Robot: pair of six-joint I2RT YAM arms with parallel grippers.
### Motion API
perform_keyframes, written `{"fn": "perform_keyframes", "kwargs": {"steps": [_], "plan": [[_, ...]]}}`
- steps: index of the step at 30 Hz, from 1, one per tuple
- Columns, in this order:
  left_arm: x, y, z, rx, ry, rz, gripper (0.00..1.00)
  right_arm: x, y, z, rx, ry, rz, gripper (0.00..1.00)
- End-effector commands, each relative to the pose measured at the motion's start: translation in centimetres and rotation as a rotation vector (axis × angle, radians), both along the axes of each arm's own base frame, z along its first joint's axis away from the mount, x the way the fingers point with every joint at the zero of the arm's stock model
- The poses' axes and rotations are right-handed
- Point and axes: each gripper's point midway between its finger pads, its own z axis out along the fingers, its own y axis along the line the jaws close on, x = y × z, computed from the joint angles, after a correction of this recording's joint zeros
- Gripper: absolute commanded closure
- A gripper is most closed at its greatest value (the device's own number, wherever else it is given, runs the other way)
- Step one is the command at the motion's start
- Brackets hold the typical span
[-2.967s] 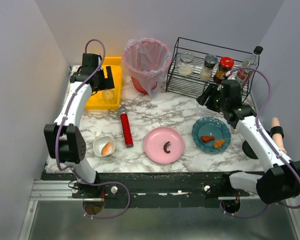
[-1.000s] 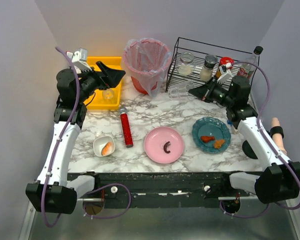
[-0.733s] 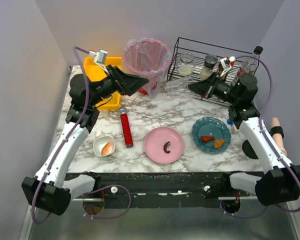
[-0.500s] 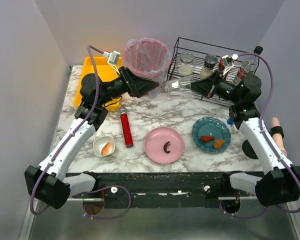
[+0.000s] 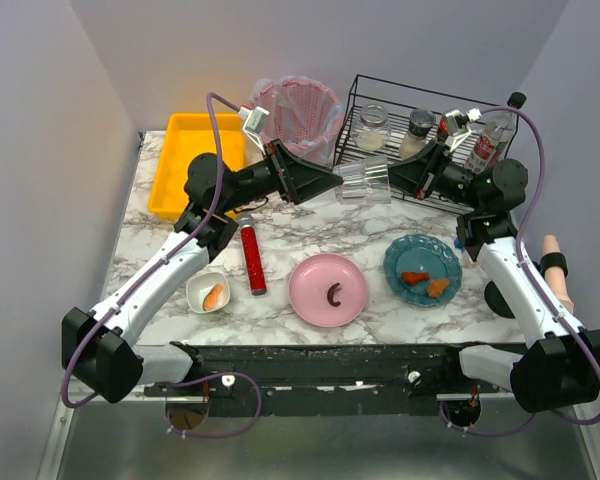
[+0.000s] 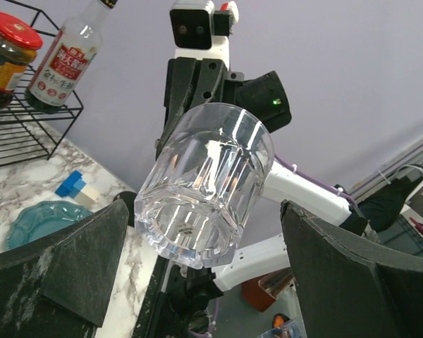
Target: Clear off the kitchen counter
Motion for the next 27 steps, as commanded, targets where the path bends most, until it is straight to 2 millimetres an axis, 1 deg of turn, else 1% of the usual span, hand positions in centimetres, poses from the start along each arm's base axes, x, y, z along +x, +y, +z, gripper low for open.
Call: {"fn": "perform_keyframes", "kwargs": {"steps": [1,10,13,17,23,27], "plan": [[-1.3,-0.7,0.4,-0.041,-0.009,-0.073,0.01,-1.0,0.0,0.6,0.009,-0.042,0.025,0.99],[-1.9,-2.1,-0.6,-0.038,0.028,-0.126,0.01,-1.1,0.0,0.6,0.021,-0.046,0.029,0.99],[-2.2,-2.3,-0.3,-0.042,0.021,-0.139,0.01,-1.0,0.0,0.4,0.020,-0.042,0.027,0.99],[-2.3,-2.5,-0.5,-0.035,0.025,-0.152,0.01,-0.8,0.0,0.3,0.028,-0.039,0.025,0.99],[-2.7,-2.6,-0.2,-0.043,0.019,-0.180,0.01,-0.7,0.0,0.2,0.034,-0.038,0.023,0.99],[-2.9,-2.9,-0.3,-0.042,0.021,-0.193,0.01,-0.6,0.0,0.1,0.038,-0.030,0.024,0.99]]}}
